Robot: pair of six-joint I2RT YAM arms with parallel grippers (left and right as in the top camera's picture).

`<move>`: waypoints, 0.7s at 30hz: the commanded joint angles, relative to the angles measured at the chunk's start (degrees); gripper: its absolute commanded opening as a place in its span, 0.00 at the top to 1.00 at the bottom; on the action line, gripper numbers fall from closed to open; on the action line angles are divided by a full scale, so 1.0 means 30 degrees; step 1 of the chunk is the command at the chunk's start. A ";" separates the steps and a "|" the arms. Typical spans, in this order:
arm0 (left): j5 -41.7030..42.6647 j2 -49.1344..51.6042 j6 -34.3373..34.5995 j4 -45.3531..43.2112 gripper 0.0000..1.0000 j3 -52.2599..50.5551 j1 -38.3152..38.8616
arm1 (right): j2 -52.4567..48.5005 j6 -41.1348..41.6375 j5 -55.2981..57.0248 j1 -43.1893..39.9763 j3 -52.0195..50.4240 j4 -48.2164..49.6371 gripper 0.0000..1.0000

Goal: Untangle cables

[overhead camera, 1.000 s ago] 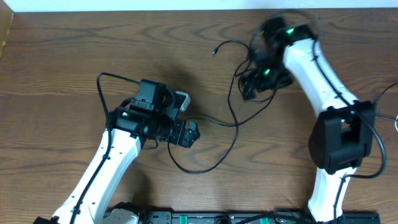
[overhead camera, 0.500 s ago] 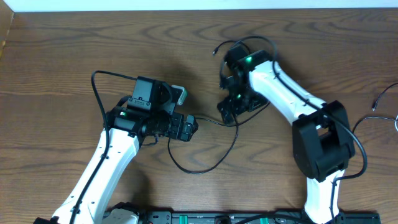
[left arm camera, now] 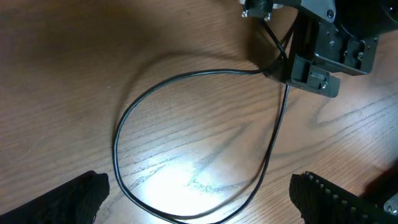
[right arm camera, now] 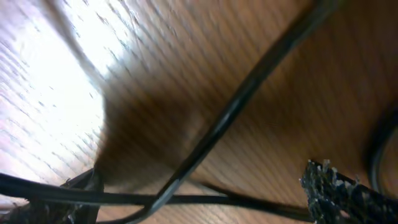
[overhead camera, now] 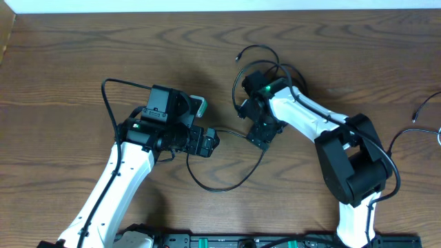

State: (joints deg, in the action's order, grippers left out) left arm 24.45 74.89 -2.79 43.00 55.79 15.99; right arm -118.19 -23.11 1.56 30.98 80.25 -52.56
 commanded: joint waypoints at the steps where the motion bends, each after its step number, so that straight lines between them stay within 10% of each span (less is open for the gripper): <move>1: -0.0168 0.0073 0.0153 -0.0007 0.01 0.0233 -0.0073 | -0.0342 0.0051 -0.1756 0.0080 -0.0845 0.0692 0.01; 4: -0.0175 0.0073 0.0153 -0.0015 0.02 0.0233 -0.0073 | -0.0342 0.0342 -0.2470 0.0087 -0.0845 0.1005 0.01; 10: -0.0168 0.0073 0.0160 0.0000 0.01 0.0233 -0.0073 | -0.0342 0.2091 -0.2943 0.0080 -0.0903 0.1887 0.51; 15: -0.0168 0.0073 0.0160 0.0000 0.01 0.0233 -0.0073 | -0.0342 0.3475 -0.2936 0.0080 -0.0911 0.1872 0.57; 19: -0.0168 0.0073 0.0160 0.0066 0.01 0.0233 -0.0073 | -0.0342 0.4306 -0.2936 0.0073 -0.0911 0.1880 0.99; 21: -0.0168 0.0073 0.0160 0.0073 0.01 0.0233 -0.0073 | -0.0342 0.4823 -0.2936 0.0066 -0.0911 0.1880 0.99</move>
State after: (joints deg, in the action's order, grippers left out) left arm 24.47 74.89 -2.79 43.07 55.79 15.99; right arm -117.64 -12.23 -5.19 30.98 79.37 -46.65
